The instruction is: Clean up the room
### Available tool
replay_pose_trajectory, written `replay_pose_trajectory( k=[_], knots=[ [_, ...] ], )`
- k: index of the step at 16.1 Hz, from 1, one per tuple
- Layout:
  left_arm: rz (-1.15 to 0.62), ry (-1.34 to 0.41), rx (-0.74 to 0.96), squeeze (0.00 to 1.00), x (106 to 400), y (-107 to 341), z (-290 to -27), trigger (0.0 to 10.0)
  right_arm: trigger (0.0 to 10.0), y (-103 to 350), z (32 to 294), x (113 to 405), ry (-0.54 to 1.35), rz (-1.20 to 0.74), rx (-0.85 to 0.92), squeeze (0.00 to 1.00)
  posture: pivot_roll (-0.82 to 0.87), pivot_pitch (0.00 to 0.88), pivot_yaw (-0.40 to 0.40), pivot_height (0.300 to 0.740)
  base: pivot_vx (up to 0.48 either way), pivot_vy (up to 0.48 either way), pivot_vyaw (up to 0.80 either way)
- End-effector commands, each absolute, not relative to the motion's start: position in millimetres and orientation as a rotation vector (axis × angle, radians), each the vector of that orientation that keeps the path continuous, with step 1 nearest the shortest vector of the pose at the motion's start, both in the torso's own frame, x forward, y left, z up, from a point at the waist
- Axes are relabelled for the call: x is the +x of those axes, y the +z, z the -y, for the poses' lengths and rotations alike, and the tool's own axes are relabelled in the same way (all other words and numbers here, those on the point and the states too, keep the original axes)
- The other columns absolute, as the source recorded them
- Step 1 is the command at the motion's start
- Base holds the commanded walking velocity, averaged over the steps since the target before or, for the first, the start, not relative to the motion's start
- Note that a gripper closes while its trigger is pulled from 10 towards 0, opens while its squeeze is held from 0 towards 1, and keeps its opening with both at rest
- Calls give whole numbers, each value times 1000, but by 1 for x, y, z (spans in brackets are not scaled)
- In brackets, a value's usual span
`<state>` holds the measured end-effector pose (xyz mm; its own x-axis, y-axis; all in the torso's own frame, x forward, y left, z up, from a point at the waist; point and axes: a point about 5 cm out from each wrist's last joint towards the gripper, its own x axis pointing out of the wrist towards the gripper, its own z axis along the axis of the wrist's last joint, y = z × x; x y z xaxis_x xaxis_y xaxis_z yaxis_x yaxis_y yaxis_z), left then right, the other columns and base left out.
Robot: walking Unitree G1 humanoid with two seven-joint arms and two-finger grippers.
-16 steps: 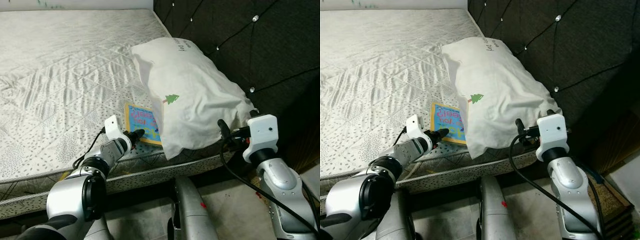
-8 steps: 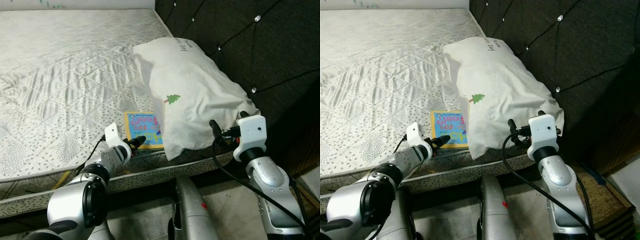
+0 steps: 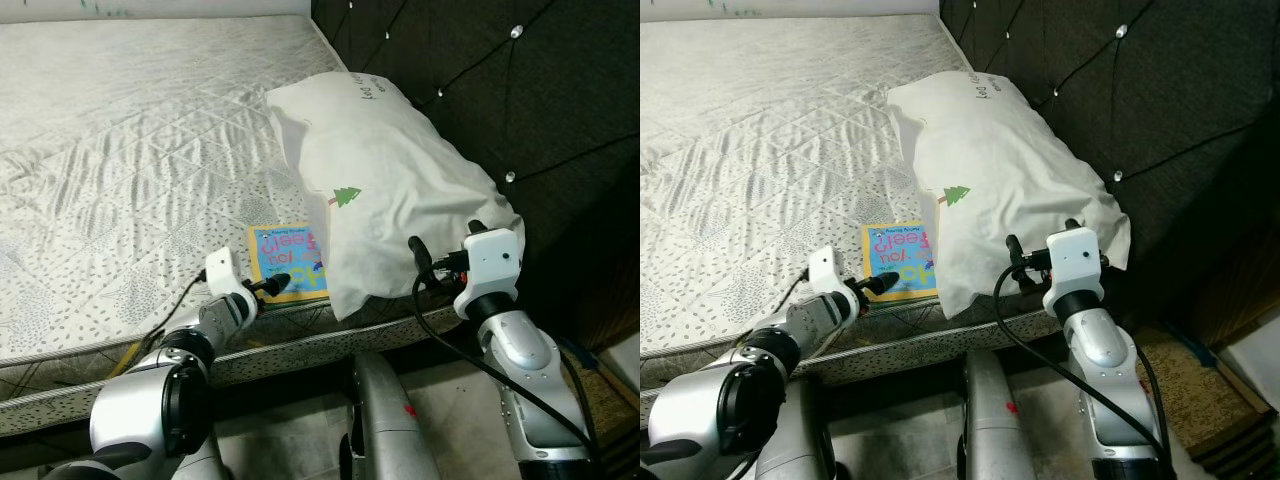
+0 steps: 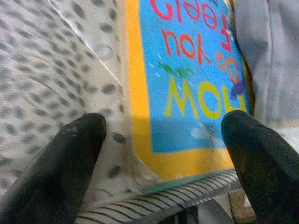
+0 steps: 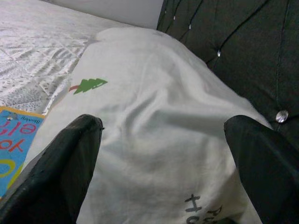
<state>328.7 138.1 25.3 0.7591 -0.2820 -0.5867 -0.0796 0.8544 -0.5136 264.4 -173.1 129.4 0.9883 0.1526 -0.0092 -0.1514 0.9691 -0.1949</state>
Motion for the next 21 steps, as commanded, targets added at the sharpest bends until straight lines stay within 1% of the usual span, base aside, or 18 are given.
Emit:
replay_pose_trajectory(
  k=[1, 3, 5, 6, 7, 8, 9, 10, 12, 13, 14, 15, 16, 17, 18, 19, 20, 21],
  knots=[
    [-708, -86, -525, 1000, 327, 23, -146, 10000, 10000, 130, 170, 268, 160, 16, -191, 0, -167, 0, -40, 536, 0, 0, 0],
    [-705, -59, -525, 1000, 325, 21, -154, 10000, 10000, 129, 163, 275, 171, 27, -172, 0, -138, 0, -41, 536, 0, 0, 0],
    [-686, -4, -479, 1000, 324, 20, -166, 10000, 10000, 128, 159, 279, 181, 34, -162, 0, -99, 0, -41, 536, 0, 0, 0],
    [-633, 81, -398, 1000, 323, 22, -184, 10000, 10000, 126, 156, 282, 188, 37, -154, 0, -73, 0, -41, 536, 0, 0, 0],
    [-604, 118, -362, 1000, 323, 24, -191, 10000, 10000, 125, 155, 284, 190, 38, -149, 0, -62, 0, -41, 536, 0, 0, 0],
    [-439, 193, -276, 1000, 320, 34, -205, 10000, 10000, 122, 150, 287, 206, 32, -134, 0, -28, 0, -45, 536, 0, 0, 0],
    [-349, 227, -276, 1000, 318, 42, -209, 10000, 10000, 121, 147, 289, 215, 32, -131, 0, -15, 0, -48, 536, 0, 0, 0],
    [-314, 214, -253, 1000, 316, 46, -208, 10000, 10000, 121, 145, 289, 223, 34, -130, 0, -11, 0, -49, 536, 0, 0, 0],
    [-156, 169, -124, 1000, 308, 72, -201, 10000, 10000, 120, 136, 294, 259, 37, -124, 0, 33, 0, -60, 536, 0, 0, 0],
    [-123, 140, -48, 1000, 305, 82, -195, 10000, 10000, 118, 130, 296, 284, 32, -102, 0, 59, 0, -67, 536, 0, 0, 0],
    [-89, 141, 109, 1000, 304, 88, -189, 10000, 10000, 122, 125, 297, 314, 42, -61, 0, 77, 0, -72, 536, 0, 0, 0],
    [-65, 186, 181, 1000, 301, 92, -189, 10000, 10000, 125, 123, 300, 310, 56, -49, 0, 90, 0, -74, 536, 0, 0, 0],
    [-59, 236, 219, 835, 296, 98, -190, 10000, 10000, 128, 122, 303, 300, 78, -67, 0, 96, 0, -65, 536, 0, 0, 0],
    [-50, 231, 218, 800, 294, 102, -188, 10000, 10000, 128, 122, 304, 303, 77, -42, 0, 94, 0, -63, 536, 0, 0, 0],
    [-43, 185, 191, 510, 291, 106, -184, 10000, 10000, 128, 123, 307, 282, 80, -21, 0, 97, 0, -58, 536, 0, 0, 0],
    [-31, 148, 154, 259, 287, 108, -179, 10000, 10000, 127, 128, 308, 223, 86, -31, 0, 92, 0, -52, 536, 0, 0, 0],
    [-18, 127, 131, 259, 285, 108, -177, 10000, 10000, 124, 130, 308, 205, 75, -5, 0, 87, 0, -47, 536, 0, 0, 0],
    [4, 111, 72, 259, 283, 110, -175, 10000, 10000, 123, 130, 306, 209, 75, 9, 0, 82, 0, -44, 536, 0, 0, 0]
  ],
)
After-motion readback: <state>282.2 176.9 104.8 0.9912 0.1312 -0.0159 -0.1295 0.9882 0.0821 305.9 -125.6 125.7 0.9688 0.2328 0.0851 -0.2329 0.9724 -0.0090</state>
